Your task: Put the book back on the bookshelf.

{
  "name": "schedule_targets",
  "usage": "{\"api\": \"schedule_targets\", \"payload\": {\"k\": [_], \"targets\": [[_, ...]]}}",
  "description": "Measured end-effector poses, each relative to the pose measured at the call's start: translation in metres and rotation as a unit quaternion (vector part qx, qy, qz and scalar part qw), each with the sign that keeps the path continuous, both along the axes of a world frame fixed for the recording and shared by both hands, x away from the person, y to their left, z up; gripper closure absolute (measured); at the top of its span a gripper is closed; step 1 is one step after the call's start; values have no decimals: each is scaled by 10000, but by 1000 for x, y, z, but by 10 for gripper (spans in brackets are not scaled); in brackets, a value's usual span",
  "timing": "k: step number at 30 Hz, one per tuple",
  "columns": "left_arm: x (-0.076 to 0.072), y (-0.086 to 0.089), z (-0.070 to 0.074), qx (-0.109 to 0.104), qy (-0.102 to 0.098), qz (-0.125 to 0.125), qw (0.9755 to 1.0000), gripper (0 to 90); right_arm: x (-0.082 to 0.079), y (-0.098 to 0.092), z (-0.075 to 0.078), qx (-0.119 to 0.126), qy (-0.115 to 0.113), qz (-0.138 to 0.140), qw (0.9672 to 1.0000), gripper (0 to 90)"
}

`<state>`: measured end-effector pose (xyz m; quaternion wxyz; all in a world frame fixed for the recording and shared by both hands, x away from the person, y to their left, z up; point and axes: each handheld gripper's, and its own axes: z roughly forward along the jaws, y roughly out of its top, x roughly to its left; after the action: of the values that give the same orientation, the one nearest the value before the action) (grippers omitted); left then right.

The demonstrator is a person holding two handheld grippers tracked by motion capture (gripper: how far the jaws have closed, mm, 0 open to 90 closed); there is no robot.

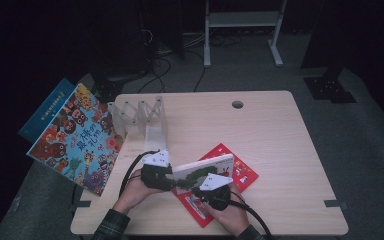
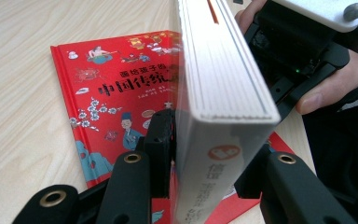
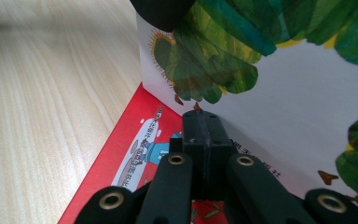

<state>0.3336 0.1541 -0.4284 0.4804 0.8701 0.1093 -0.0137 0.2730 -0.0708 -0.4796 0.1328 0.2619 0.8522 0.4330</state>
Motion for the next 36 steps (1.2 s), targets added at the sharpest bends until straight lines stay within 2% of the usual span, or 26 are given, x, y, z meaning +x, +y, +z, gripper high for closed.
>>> {"api": "schedule_targets", "payload": {"k": [7, 15, 19, 25, 31, 36], "targets": [[1, 0, -2, 15, -52, 98, 9999, 722, 0, 0, 0, -4, -2, 2, 10000, 892], [1, 0, -2, -3, -91, 231, 9997, 741, -2, -2, 1, -53, -21, -3, 10000, 883], [3, 1, -2, -73, 17, 319, 9995, 744, -4, -8, 3, -39, -28, -26, 10000, 878], [3, 1, -1, -117, -61, 429, 9990, 747, -5, -23, 7, -5, -65, -129, 9999, 869], [3, 3, 2, -207, -91, 542, 9983, 749, -1, -52, 10, 60, -125, -492, 9987, 865], [4, 8, 4, -255, -82, 632, 9976, 750, 10, -85, 15, 147, -167, -981, 9949, 862]]}}
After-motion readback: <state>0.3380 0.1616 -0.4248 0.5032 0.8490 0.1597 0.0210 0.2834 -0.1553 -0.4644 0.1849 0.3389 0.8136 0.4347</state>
